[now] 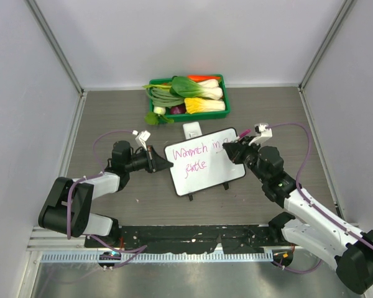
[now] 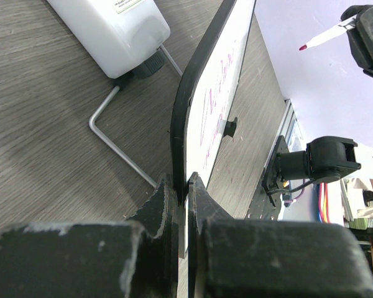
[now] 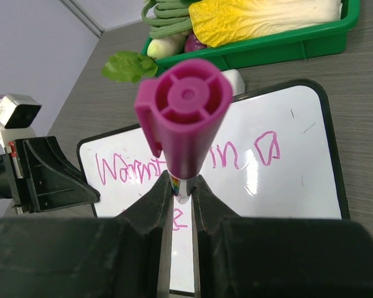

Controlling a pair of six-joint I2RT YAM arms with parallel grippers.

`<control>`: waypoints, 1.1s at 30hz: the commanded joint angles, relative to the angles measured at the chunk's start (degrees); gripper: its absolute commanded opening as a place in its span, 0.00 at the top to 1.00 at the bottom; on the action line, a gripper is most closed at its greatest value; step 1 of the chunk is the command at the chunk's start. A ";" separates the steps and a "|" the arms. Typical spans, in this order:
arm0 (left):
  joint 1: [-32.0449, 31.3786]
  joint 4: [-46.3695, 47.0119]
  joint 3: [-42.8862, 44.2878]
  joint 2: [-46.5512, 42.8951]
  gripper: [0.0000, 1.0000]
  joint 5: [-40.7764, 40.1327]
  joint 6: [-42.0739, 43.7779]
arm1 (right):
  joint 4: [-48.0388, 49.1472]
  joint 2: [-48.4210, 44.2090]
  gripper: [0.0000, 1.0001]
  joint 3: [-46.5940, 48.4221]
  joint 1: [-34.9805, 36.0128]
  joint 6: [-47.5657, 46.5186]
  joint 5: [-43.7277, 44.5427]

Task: Write a sentence on the whiteboard
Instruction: Write on the whiteboard at the whiteboard stand.

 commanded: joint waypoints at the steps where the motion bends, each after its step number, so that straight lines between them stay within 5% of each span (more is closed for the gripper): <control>1: 0.18 -2.07 -0.41 0.25 1.00 -6.11 4.88 | -0.86 -0.77 0.99 0.59 -0.06 -3.76 0.31; 33: 0.18 -2.42 0.20 1.14 1.00 -5.94 5.15 | 4.49 3.80 0.99 -2.66 4.15 -7.10 2.86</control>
